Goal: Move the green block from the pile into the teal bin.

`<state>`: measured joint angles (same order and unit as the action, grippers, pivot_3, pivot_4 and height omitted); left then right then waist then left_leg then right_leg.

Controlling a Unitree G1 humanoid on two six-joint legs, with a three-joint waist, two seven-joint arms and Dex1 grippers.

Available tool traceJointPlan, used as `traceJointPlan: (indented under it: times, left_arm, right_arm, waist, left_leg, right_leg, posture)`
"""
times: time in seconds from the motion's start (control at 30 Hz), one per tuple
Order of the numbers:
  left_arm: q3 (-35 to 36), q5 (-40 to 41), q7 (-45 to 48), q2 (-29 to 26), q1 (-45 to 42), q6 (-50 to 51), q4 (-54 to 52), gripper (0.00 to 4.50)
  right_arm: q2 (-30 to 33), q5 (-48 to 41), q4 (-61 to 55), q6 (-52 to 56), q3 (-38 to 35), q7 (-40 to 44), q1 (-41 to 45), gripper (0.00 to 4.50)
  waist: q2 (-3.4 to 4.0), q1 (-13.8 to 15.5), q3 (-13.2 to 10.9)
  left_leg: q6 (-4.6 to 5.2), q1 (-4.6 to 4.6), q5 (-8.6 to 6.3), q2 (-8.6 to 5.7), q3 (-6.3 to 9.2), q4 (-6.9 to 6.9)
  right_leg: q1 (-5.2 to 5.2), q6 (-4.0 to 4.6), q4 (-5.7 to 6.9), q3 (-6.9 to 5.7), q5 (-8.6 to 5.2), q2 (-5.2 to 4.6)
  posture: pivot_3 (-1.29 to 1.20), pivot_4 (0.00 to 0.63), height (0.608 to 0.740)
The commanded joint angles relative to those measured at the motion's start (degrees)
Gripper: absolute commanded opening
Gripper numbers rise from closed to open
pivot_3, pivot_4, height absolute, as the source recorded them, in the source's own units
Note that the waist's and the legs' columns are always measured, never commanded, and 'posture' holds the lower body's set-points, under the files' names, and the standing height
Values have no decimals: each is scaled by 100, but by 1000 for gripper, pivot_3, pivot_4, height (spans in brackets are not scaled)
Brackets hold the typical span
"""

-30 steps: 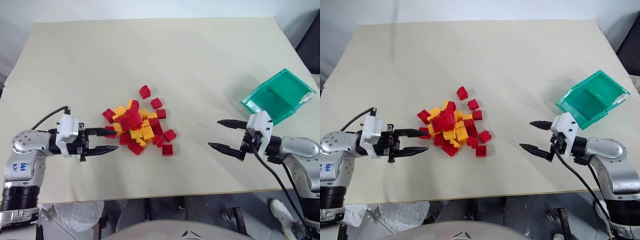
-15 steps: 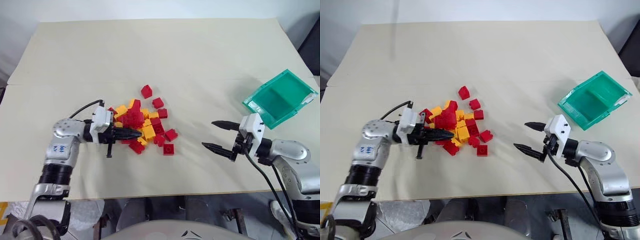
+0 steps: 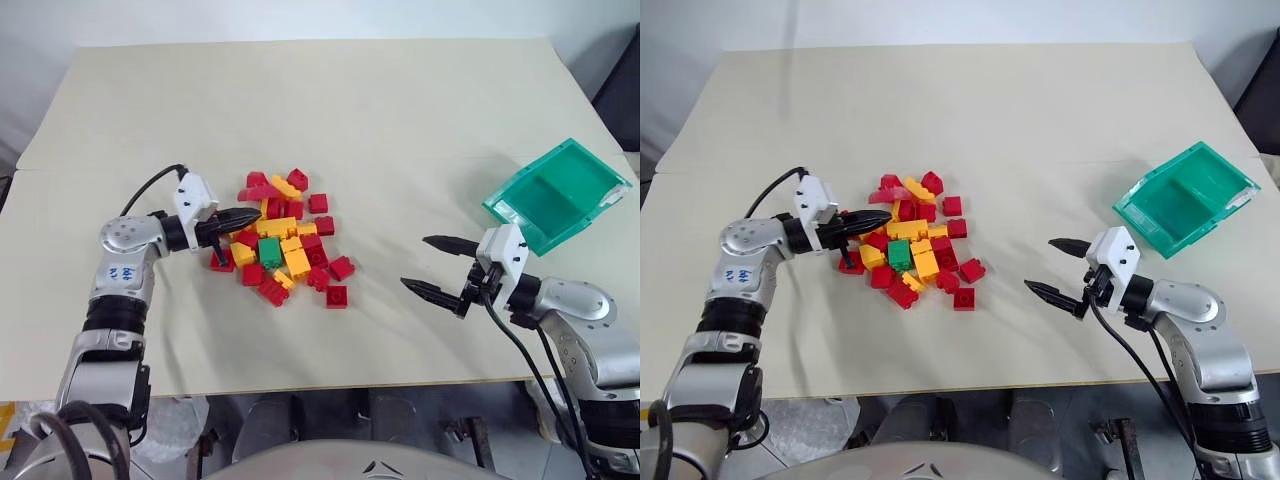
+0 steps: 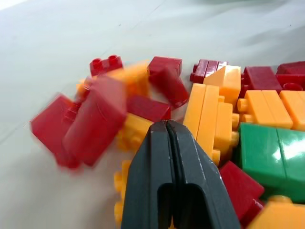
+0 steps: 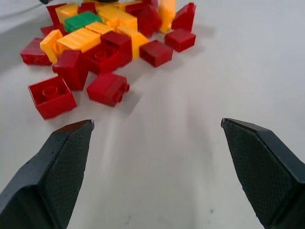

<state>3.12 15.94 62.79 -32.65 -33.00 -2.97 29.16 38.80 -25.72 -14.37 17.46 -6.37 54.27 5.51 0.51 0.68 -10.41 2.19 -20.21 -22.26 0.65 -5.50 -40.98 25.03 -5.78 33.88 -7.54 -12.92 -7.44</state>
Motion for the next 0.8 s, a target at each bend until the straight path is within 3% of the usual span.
traceJointPlan:
  times: [0.03, 0.1, 0.17, 0.43, 0.57, 0.8]
  left_arm:
    - [251, 718, 202, -390, 513, 1213, -1533, 21]
    - [309, 970, 258, -965, 984, 2328, -2355, 419]
    - [437, 1133, 352, -1419, 1339, 2803, -2829, 900]
    - [1054, 1321, 494, -2339, 2003, 3190, -3781, 3346]
    - [746, 957, 309, -2448, 1806, 3020, -4118, 4477]
    - [-409, 204, -238, -2241, 1129, 3434, -4483, 4477]
  right_arm:
    - [10, -40, -60, -93, -36, 46, 77, 4500]
    - [36, -32, 25, -118, 1, 137, 134, 4500]
    - [44, -20, 112, -134, 40, 206, 202, 4500]
    - [-4, 56, 417, -199, 182, 388, 482, 4500]
    - [-30, 90, 526, -279, 220, 460, 553, 4500]
    - [-97, 119, 460, -306, 230, 379, 526, 4500]
  waist:
    - [-1, -21, -1]
    - [-7, -79, -5]
    - [-7, -97, -6]
    - [1, -67, -11]
    - [6, -65, -14]
    - [7, -74, -15]
  left_leg:
    - [0, -2, -1, 1, 2, 0]
    - [0, -6, -2, 2, 3, 1]
    - [-2, -6, -3, 4, 2, 3]
    - [-4, -3, -6, 2, 10, 0]
    - [-9, -6, -10, 3, 7, 4]
    - [-9, -6, -9, 1, -2, 3]
  right_leg:
    - [1, 0, -1, -1, 0, 0]
    - [5, 0, -4, -2, 0, 1]
    - [6, 2, -5, -1, -1, 3]
    - [4, 7, -1, 0, -4, -8]
    - [9, 11, -4, -3, -6, -5]
    - [11, 10, -1, 2, -6, 5]
  posture:
    - [0, 150, 740]
    - [0, 150, 740]
    - [0, 150, 740]
    - [0, 150, 740]
    - [0, 150, 740]
    - [0, 150, 740]
